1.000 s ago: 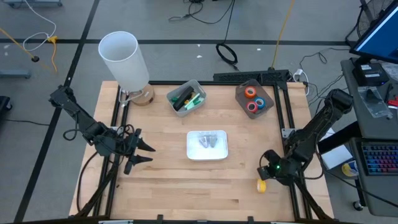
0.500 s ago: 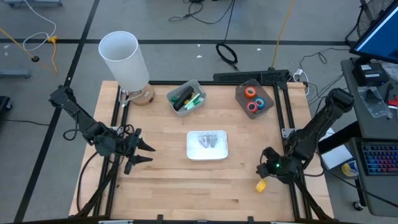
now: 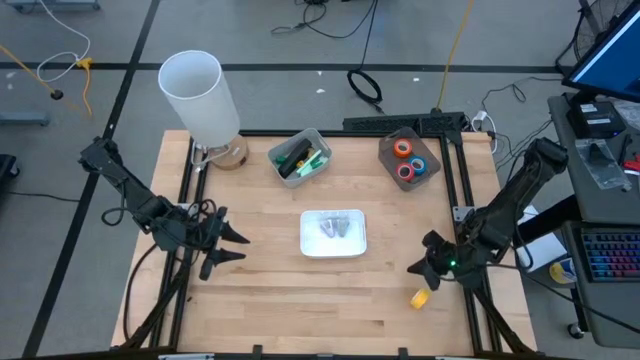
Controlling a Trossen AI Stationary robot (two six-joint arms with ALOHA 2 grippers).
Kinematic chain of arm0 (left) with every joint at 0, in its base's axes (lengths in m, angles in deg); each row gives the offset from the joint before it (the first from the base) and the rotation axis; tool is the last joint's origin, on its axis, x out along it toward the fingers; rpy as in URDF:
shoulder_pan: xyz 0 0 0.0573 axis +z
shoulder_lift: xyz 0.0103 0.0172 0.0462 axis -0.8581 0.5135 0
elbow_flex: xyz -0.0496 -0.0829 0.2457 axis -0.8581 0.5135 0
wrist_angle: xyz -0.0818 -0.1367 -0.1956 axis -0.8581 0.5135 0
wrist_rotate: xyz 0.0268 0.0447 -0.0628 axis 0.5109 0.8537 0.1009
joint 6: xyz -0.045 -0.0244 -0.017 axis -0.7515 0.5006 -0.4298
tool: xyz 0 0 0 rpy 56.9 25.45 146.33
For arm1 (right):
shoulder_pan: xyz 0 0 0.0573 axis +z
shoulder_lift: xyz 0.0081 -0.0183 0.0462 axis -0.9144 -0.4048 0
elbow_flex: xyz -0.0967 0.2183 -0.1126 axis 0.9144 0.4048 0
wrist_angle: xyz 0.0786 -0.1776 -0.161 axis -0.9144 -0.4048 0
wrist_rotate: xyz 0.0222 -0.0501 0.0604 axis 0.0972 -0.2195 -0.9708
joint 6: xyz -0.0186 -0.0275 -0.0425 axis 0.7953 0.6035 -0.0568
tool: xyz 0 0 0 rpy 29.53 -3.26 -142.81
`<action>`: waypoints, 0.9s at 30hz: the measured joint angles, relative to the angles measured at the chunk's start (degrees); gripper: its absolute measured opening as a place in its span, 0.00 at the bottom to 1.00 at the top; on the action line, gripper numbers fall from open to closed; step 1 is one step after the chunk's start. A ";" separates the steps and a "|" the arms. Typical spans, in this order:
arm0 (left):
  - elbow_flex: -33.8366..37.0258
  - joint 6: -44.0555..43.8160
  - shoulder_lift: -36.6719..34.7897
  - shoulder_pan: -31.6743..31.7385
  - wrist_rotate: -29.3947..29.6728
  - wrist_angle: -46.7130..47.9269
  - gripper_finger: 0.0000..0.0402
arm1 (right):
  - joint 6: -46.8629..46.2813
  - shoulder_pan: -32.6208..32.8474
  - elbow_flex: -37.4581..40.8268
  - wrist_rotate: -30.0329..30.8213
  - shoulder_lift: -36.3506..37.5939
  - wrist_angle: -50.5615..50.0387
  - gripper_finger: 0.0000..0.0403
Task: Pick and place Stapler, Stapler remover, tape
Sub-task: Put the yellow tape into the black bin
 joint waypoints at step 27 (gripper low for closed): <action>0.00 -5.94 0.01 0.00 4.92 -11.80 0.46 | 63.15 -1.84 -0.02 -28.34 4.70 -7.47 0.53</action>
